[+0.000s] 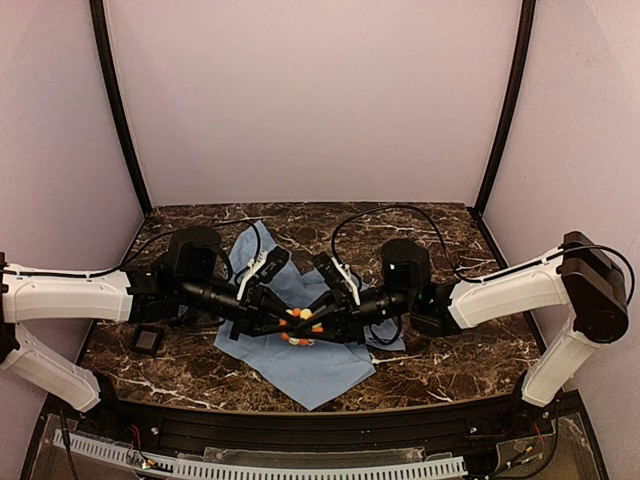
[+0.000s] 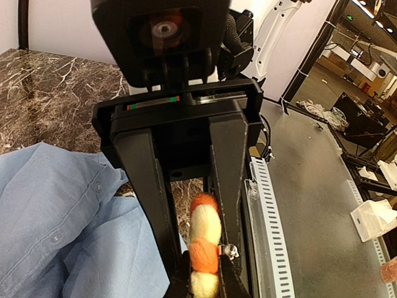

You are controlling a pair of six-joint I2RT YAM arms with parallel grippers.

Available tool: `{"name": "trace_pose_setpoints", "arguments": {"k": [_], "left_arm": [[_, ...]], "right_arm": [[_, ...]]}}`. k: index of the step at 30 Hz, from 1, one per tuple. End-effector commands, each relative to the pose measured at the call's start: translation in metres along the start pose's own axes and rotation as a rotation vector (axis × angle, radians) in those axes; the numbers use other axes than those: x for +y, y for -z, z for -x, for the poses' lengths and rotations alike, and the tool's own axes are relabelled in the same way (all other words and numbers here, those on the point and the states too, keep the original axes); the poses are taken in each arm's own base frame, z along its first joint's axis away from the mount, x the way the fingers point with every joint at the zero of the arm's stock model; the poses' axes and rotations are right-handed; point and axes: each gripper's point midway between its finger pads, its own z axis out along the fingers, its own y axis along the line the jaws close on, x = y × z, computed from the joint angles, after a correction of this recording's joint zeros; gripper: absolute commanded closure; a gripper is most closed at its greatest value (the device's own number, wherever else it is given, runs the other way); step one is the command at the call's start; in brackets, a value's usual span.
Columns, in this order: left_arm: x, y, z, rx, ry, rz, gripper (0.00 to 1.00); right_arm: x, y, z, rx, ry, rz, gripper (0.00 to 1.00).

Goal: Remove the brooch from the garment
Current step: Pass from the left arm to the right

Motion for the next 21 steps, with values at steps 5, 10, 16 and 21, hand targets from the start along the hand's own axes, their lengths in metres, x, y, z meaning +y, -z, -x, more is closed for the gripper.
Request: {"name": "trace_pose_setpoints", "arguments": {"k": [5,10,16,21], "left_arm": [[-0.008,0.003,0.003,-0.020,-0.043,-0.014,0.99],[-0.007,0.003,0.003,-0.022,-0.059,-0.003,0.99],[-0.006,0.005,0.004,-0.029,-0.079,0.011,0.99],[-0.008,0.007,0.006,-0.040,-0.085,0.010,0.99]], "right_arm": [[-0.009,0.006,0.015,-0.091,-0.064,-0.015,0.86],[-0.010,0.011,0.015,-0.109,-0.090,-0.017,0.87],[-0.005,0.019,0.018,-0.137,-0.080,-0.009,0.87],[0.000,0.022,0.017,-0.144,-0.070,0.001,0.86]]}}
